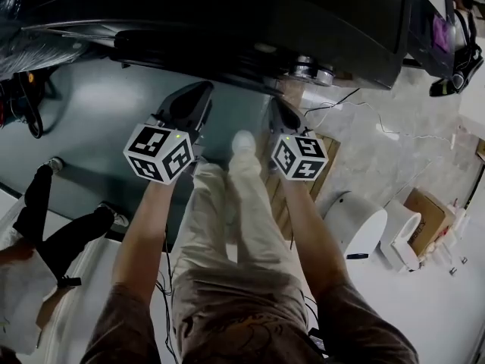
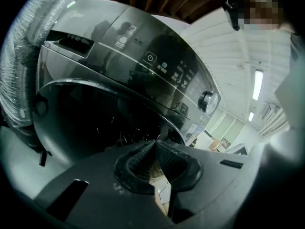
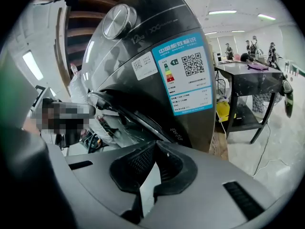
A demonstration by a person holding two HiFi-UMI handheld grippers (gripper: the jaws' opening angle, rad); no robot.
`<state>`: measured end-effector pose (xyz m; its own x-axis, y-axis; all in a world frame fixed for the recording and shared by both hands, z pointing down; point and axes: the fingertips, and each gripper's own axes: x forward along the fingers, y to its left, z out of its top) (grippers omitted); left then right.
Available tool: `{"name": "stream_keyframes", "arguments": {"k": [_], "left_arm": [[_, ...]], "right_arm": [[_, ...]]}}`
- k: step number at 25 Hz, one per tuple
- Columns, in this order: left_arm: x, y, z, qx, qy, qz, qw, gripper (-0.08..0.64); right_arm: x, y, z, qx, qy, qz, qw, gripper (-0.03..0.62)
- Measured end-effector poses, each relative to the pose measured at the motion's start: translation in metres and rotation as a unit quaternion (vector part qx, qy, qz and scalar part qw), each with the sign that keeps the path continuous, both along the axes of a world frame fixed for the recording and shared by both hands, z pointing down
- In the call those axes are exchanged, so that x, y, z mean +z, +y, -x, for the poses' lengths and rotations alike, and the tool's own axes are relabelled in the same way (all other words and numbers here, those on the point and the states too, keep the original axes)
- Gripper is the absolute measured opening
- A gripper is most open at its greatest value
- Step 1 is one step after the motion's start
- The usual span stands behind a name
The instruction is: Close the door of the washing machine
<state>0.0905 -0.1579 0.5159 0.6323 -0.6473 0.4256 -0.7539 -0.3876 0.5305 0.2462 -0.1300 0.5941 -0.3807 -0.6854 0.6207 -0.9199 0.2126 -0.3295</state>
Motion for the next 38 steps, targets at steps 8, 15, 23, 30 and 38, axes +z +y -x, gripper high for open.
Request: {"name": "stream_keyframes", "arguments": {"k": [8, 15, 23, 30, 38], "left_arm": [[-0.001, -0.006, 0.001, -0.014, 0.016, 0.007, 0.9998, 0.005], [-0.001, -0.005, -0.001, -0.019, 0.01, 0.017, 0.9996, 0.005], [0.0, -0.01, -0.001, -0.024, 0.009, 0.022, 0.9994, 0.003], [0.0, -0.01, -0.001, -0.03, 0.002, 0.015, 0.9994, 0.003], [-0.076, -0.001, -0.004, -0.051, -0.003, -0.026, 0.9984, 0.003]], "right_arm": [[0.0, -0.005, -0.001, -0.007, -0.007, 0.007, 1.0, -0.002], [0.0, -0.005, -0.004, -0.027, 0.007, 0.006, 1.0, -0.003], [0.0, -0.012, -0.007, -0.034, 0.015, 0.011, 0.999, -0.003], [-0.002, -0.013, -0.005, -0.059, 0.002, 0.043, 0.997, -0.003], [-0.105, -0.015, 0.005, -0.113, -0.04, -0.024, 0.993, -0.002]]}}
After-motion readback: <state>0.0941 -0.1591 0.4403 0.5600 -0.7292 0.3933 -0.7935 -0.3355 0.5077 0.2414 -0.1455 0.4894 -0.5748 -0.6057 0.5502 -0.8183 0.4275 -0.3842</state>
